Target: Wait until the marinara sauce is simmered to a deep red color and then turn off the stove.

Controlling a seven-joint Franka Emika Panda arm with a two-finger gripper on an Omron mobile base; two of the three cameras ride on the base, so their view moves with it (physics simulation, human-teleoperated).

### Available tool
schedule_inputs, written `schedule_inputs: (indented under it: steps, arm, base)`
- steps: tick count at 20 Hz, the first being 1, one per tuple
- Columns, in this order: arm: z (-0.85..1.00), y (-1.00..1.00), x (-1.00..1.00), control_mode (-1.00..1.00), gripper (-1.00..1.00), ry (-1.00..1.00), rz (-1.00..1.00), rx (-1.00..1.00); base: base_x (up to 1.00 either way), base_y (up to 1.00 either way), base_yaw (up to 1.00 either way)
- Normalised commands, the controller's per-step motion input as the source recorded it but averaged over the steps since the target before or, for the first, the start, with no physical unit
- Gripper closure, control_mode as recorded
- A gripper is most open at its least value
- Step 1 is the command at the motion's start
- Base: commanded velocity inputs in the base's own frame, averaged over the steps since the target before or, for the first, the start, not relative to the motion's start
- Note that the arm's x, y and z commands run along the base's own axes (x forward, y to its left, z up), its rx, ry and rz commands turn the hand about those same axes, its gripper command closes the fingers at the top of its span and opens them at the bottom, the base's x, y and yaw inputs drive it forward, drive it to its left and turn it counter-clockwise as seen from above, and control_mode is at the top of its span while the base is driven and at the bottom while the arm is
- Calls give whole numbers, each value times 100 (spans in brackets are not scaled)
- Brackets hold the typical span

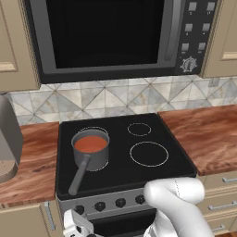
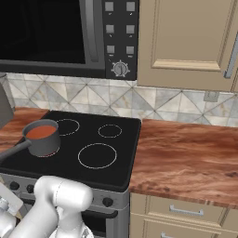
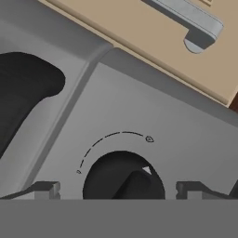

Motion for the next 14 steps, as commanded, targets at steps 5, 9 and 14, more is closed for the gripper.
schedule_inputs:
  steps: [5, 9, 14]
  arm:
    - [0, 0, 0, -100, -100, 0, 0, 0]
    - [0, 0, 0, -100, -100, 0, 0, 0]
    - [0, 0, 0, -100, -100, 0, 0, 0]
  base:
    - [0, 0, 0]
    - [0, 0, 0]
    - [0, 0, 0]
